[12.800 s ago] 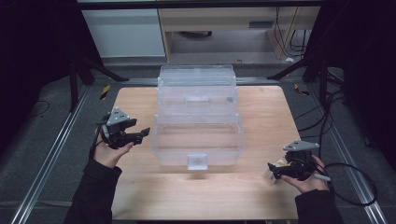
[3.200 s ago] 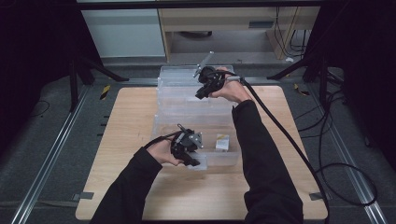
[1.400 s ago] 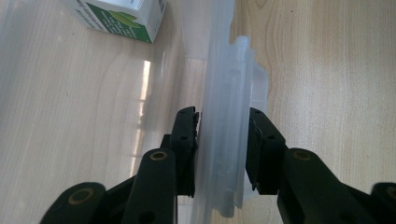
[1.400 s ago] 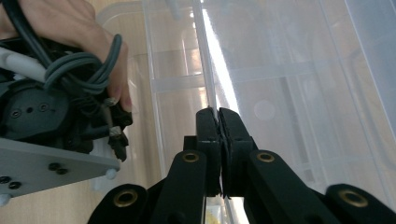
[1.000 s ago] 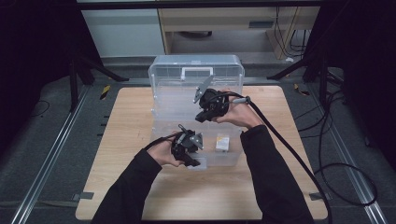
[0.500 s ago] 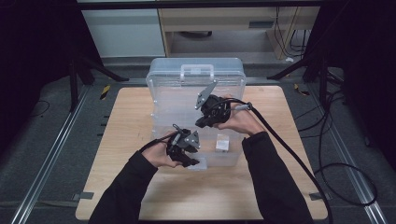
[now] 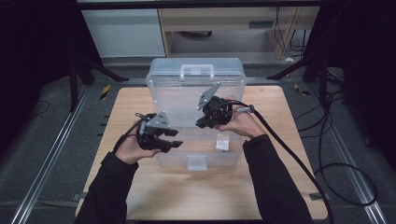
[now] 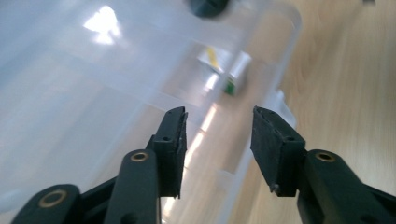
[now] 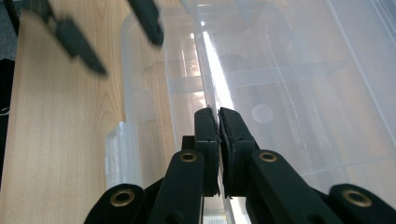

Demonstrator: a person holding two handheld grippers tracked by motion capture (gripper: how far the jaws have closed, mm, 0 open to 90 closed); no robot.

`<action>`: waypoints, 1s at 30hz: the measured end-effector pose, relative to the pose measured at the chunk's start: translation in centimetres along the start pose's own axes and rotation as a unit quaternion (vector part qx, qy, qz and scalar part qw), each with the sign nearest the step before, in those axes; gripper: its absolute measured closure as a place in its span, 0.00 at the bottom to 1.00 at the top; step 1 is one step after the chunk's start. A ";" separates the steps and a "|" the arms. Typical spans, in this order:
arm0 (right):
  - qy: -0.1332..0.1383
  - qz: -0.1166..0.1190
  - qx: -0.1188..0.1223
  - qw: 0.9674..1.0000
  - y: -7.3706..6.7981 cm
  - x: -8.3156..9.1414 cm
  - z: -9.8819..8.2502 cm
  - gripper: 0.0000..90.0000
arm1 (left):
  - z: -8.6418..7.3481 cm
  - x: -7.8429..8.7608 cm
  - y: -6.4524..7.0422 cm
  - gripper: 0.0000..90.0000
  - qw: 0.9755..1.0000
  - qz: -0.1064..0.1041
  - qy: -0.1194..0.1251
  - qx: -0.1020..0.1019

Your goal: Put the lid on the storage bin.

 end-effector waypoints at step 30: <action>0.009 -0.011 -0.007 1.000 -1.6 -0.4 -1.0 0.94 | -0.6 3.5 -8.6 0.89 0.963 0.155 0.117 0.189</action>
Point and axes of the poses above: each handheld gripper's, and its own axes: x roughly backward along the jaws, z roughly out of its top, y roughly to its right, the point moved 5 cm from there along -x, roughly forward along the jaws, and after that the axes turned 4 degrees about -x, right-handed, at the moved point
